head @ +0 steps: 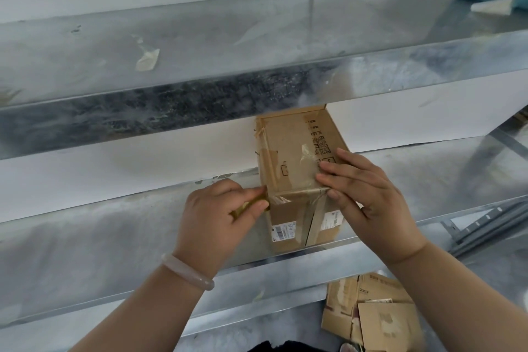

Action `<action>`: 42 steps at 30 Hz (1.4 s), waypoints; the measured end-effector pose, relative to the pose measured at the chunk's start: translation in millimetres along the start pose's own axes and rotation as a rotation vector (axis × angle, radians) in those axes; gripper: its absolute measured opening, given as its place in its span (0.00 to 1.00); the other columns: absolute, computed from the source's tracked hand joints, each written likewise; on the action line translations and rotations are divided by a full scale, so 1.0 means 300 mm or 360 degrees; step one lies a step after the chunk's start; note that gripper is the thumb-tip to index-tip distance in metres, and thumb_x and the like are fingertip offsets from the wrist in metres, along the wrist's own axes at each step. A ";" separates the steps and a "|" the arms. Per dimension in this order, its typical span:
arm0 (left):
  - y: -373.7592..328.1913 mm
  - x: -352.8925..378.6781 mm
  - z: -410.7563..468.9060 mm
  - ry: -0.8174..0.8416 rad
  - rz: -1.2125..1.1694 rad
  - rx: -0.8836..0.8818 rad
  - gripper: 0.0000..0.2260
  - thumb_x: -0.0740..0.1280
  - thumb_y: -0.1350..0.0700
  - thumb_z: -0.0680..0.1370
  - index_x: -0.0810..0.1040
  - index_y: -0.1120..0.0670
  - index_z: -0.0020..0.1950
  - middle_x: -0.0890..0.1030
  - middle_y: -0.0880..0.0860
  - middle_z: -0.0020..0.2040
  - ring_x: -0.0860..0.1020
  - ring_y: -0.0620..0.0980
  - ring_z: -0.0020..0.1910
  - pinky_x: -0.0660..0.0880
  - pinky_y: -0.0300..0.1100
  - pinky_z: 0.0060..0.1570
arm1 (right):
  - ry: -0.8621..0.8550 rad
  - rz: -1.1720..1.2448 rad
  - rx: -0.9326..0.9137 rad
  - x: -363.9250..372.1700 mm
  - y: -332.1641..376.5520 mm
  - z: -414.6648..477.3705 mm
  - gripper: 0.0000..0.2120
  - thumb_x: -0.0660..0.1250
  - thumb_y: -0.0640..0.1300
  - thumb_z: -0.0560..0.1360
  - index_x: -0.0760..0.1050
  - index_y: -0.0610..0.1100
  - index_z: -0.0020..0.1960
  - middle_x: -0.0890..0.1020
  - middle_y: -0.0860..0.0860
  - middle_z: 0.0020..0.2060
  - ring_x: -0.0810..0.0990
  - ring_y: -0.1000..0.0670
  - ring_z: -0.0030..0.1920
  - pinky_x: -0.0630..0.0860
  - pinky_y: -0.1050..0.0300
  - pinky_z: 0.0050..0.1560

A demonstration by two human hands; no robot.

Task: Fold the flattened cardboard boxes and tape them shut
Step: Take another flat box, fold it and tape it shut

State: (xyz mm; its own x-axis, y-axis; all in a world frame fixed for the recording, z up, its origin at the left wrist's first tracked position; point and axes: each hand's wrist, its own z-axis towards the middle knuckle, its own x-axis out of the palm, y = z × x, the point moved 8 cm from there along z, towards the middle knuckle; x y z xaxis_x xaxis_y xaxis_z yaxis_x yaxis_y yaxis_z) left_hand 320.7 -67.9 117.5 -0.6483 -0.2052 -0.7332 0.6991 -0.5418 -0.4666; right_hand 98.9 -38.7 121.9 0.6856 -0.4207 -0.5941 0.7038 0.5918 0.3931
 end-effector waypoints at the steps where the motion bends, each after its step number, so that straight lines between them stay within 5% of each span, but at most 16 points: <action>1: -0.003 -0.001 0.003 -0.0004 0.0014 0.0003 0.15 0.63 0.41 0.76 0.84 0.44 0.55 0.77 0.42 0.37 0.75 0.42 0.34 0.72 0.37 0.34 | -0.0003 -0.0005 0.0005 0.000 0.000 0.000 0.12 0.65 0.42 0.77 0.82 0.42 0.58 0.81 0.49 0.59 0.73 0.43 0.69 0.70 0.50 0.69; 6: 0.011 0.026 -0.020 0.0125 -0.0061 0.0002 0.21 0.58 0.40 0.78 0.79 0.50 0.64 0.79 0.47 0.49 0.77 0.46 0.46 0.76 0.50 0.46 | -0.0023 -0.0145 -0.0024 -0.008 0.009 -0.008 0.13 0.64 0.44 0.78 0.80 0.44 0.60 0.80 0.47 0.62 0.71 0.41 0.70 0.71 0.41 0.68; 11: 0.014 0.025 -0.063 0.0167 -0.0155 0.0016 0.27 0.62 0.39 0.76 0.71 0.52 0.71 0.76 0.48 0.57 0.75 0.48 0.56 0.75 0.49 0.54 | 0.0036 -0.0412 -0.0015 -0.007 0.018 -0.047 0.19 0.61 0.48 0.80 0.72 0.46 0.70 0.74 0.45 0.69 0.68 0.41 0.73 0.66 0.33 0.68; 15: 0.006 0.011 -0.091 0.0086 -0.0057 0.0065 0.26 0.62 0.40 0.76 0.72 0.52 0.70 0.75 0.48 0.59 0.73 0.47 0.58 0.73 0.47 0.58 | 0.0015 -0.0492 0.0037 -0.008 0.030 -0.083 0.25 0.63 0.50 0.80 0.64 0.45 0.75 0.68 0.45 0.73 0.64 0.44 0.75 0.62 0.35 0.72; 18: -0.013 -0.002 -0.092 0.0003 0.0012 0.0132 0.25 0.63 0.41 0.76 0.72 0.51 0.70 0.72 0.45 0.61 0.71 0.45 0.60 0.68 0.40 0.61 | 0.0014 -0.0513 0.0101 -0.013 0.033 -0.084 0.27 0.65 0.52 0.78 0.66 0.46 0.74 0.67 0.46 0.74 0.63 0.44 0.76 0.61 0.36 0.74; 24: -0.036 0.002 -0.104 -0.0003 0.0059 0.0174 0.26 0.63 0.40 0.76 0.67 0.48 0.71 0.70 0.45 0.65 0.69 0.46 0.64 0.66 0.42 0.61 | 0.0062 -0.0540 0.0162 -0.023 0.035 -0.087 0.27 0.66 0.54 0.76 0.69 0.46 0.72 0.68 0.47 0.74 0.62 0.45 0.76 0.60 0.38 0.75; 30: -0.072 -0.027 -0.114 -0.0075 0.0148 0.0103 0.28 0.63 0.40 0.76 0.70 0.53 0.72 0.71 0.52 0.69 0.70 0.52 0.67 0.70 0.55 0.63 | 0.0114 -0.0558 0.0201 -0.046 0.033 -0.097 0.30 0.68 0.54 0.77 0.65 0.48 0.75 0.65 0.48 0.76 0.59 0.45 0.77 0.57 0.38 0.76; 37: -0.313 -0.039 -0.128 -0.0231 0.0412 0.0424 0.26 0.65 0.44 0.78 0.68 0.54 0.72 0.70 0.57 0.72 0.66 0.58 0.72 0.65 0.63 0.65 | 0.0099 -0.0506 0.0275 -0.179 0.039 -0.260 0.30 0.62 0.57 0.79 0.61 0.45 0.77 0.64 0.48 0.76 0.58 0.47 0.78 0.57 0.41 0.76; 42: -0.520 0.023 -0.165 -0.0381 0.0359 0.0606 0.24 0.66 0.47 0.78 0.68 0.55 0.71 0.73 0.60 0.68 0.69 0.61 0.69 0.67 0.64 0.63 | 0.0142 -0.0540 0.0585 -0.389 -0.019 -0.504 0.31 0.57 0.60 0.80 0.55 0.50 0.78 0.58 0.53 0.77 0.52 0.54 0.79 0.48 0.51 0.79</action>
State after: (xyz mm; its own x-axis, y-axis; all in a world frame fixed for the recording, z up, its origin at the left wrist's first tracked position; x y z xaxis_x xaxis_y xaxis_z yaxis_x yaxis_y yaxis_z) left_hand 221.9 55.5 160.8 -0.5756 -0.5085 -0.6404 0.6993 -0.7120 -0.0632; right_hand -13.2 110.9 83.0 0.3996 -0.4776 -0.7825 0.9142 0.1440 0.3789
